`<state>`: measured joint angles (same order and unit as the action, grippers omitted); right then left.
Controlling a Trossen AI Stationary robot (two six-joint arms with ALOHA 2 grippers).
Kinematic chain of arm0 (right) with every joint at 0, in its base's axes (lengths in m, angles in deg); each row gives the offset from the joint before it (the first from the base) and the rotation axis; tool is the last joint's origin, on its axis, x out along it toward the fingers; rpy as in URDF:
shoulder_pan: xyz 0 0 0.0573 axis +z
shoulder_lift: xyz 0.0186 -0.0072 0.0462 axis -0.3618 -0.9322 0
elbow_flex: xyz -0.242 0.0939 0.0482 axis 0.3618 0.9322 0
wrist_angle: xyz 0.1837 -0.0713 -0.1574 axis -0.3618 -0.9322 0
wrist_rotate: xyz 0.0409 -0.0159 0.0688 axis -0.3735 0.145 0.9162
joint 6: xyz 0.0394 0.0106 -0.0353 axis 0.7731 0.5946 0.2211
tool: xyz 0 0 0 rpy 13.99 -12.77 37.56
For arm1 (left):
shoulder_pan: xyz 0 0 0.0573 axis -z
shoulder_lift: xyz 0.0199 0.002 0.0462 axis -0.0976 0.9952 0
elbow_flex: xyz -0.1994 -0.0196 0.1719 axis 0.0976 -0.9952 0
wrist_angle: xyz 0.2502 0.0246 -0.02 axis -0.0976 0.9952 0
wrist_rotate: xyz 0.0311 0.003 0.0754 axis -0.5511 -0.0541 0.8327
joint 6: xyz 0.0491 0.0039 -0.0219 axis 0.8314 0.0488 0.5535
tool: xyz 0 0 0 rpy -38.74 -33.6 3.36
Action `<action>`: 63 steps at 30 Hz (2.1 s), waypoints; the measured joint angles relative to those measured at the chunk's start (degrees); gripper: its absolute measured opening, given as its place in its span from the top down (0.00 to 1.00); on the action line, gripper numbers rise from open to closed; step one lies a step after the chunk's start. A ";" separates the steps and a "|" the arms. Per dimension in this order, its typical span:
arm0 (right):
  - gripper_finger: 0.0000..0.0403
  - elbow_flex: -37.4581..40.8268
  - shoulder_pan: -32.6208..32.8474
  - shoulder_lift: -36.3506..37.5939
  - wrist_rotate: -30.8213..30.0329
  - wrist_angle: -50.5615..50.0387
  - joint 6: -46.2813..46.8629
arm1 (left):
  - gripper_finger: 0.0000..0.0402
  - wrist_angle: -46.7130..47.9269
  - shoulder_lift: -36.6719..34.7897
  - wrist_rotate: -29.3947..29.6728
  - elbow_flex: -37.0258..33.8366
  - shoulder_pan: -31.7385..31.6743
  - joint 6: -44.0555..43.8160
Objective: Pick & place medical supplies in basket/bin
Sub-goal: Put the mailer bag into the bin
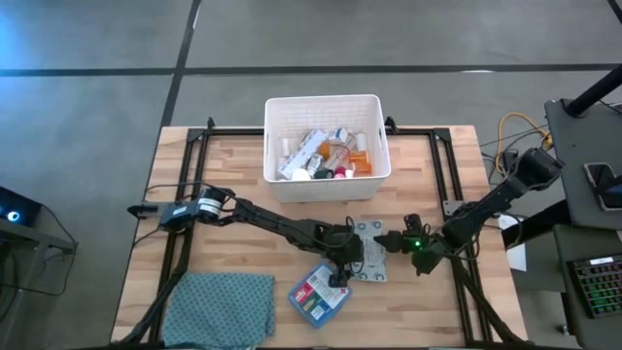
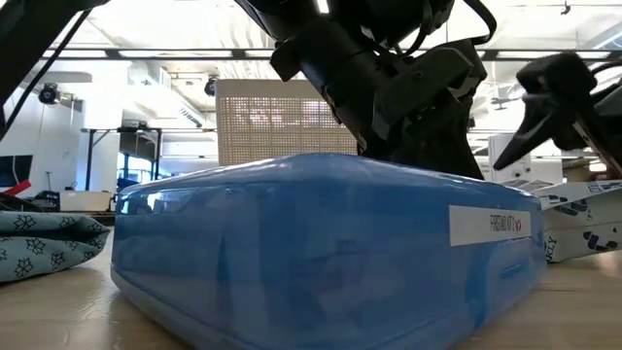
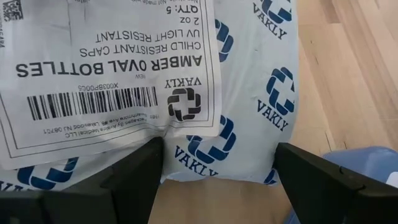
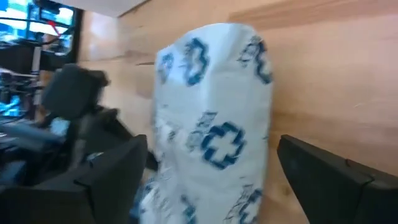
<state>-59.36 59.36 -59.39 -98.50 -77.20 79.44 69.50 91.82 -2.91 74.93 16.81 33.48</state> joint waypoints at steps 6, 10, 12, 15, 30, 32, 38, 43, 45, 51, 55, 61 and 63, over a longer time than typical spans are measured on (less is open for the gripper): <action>0.09 0.02 -0.48 -5.23 0.34 0.74 1.40 | 0.28 0.00 0.00 0.07 0.00 0.00 -0.01; 0.09 -0.02 -0.54 -8.54 -0.67 4.91 1.15 | 0.28 -0.01 0.00 0.11 0.00 0.00 -0.02; 0.09 -0.02 -0.85 -9.99 -0.86 7.08 0.26 | 0.28 -0.05 0.00 0.11 0.00 0.02 -0.02; 0.09 -0.03 -1.76 -11.43 -0.45 9.87 -1.36 | 0.28 -0.36 0.00 0.15 -0.02 0.02 -0.07; 0.12 -2.93 -8.00 -10.80 10.73 15.01 -14.89 | 0.28 -1.64 0.29 0.43 4.24 0.00 -0.24; 0.15 -2.95 -8.00 -10.58 10.98 14.95 -15.20 | 0.28 -1.38 0.26 0.63 5.10 0.00 -0.26; 0.29 -2.93 -7.99 -8.87 11.09 14.85 -15.62 | 0.28 6.07 -1.13 6.72 7.10 -0.05 -0.26; 0.47 -2.91 -8.22 -5.96 10.54 13.61 -17.06 | 0.28 13.21 -4.00 8.31 6.33 -0.09 -0.22; 0.55 -2.89 -8.23 -4.67 10.36 13.49 -18.37 | 0.28 13.16 -5.34 8.29 5.71 0.11 -0.22; 0.62 -4.79 -8.24 0.20 6.86 13.28 -24.92 | 0.28 15.13 -10.67 16.39 4.72 0.66 -2.22; 0.62 -9.56 -8.72 4.76 5.73 7.44 -31.40 | 0.28 16.75 -15.31 20.12 3.24 1.32 -6.83; 0.61 -23.84 -11.79 9.91 5.57 -17.70 -39.50 | 0.28 20.87 -23.24 29.80 -1.97 3.51 -13.96; 0.60 -29.49 -13.88 10.31 4.30 -22.85 -43.46 | 0.28 21.90 -26.50 32.26 -5.22 3.97 -17.03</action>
<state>-88.85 45.48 -49.08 -94.20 -100.04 35.99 91.40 65.31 29.36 69.71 20.77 16.45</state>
